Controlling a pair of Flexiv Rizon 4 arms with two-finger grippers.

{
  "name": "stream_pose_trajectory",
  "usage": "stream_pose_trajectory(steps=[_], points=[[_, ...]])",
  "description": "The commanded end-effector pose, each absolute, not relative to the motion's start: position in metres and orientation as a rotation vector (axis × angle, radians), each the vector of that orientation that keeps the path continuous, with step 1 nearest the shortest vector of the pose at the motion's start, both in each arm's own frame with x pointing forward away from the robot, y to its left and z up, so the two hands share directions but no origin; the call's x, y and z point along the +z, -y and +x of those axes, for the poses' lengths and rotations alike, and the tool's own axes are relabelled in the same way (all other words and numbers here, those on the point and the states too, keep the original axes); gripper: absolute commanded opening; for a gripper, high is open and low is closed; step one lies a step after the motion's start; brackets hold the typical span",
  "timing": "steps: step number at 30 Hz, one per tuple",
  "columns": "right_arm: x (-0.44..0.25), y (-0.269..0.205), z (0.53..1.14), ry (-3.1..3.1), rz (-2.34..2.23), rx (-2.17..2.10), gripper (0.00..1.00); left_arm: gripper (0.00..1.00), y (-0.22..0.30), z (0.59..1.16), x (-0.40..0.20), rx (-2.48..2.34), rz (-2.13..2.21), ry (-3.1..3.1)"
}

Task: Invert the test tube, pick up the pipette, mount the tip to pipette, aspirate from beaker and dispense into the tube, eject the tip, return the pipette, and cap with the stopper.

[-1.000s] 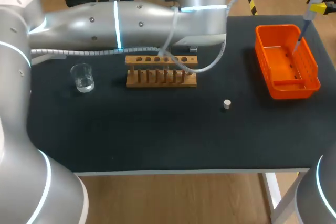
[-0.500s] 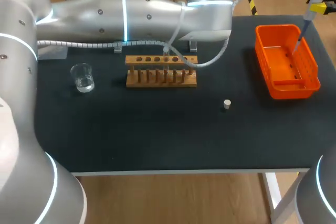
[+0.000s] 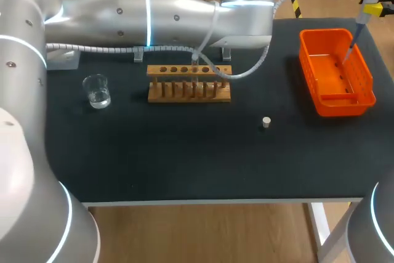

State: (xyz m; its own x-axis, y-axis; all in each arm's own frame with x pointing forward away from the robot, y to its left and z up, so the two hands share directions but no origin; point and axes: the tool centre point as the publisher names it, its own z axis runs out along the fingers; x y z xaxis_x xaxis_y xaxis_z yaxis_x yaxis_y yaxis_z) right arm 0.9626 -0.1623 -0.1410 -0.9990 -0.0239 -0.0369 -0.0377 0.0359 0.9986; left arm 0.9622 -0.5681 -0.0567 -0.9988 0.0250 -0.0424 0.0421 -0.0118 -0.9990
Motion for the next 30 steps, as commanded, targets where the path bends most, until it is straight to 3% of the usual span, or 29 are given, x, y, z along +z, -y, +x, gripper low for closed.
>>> stream_pose_trajectory(steps=[1, 30], points=[[-0.140, 0.162, 0.962, -2.258, -0.066, 2.168, 0.00, 0.00, 0.573, 0.966, -0.058, -2.226, 0.084, -2.218], [-0.140, 0.162, 0.962, -2.258, -0.066, 2.168, 0.00, 0.00, 0.575, 0.964, -0.076, -2.264, 0.117, -2.257]])
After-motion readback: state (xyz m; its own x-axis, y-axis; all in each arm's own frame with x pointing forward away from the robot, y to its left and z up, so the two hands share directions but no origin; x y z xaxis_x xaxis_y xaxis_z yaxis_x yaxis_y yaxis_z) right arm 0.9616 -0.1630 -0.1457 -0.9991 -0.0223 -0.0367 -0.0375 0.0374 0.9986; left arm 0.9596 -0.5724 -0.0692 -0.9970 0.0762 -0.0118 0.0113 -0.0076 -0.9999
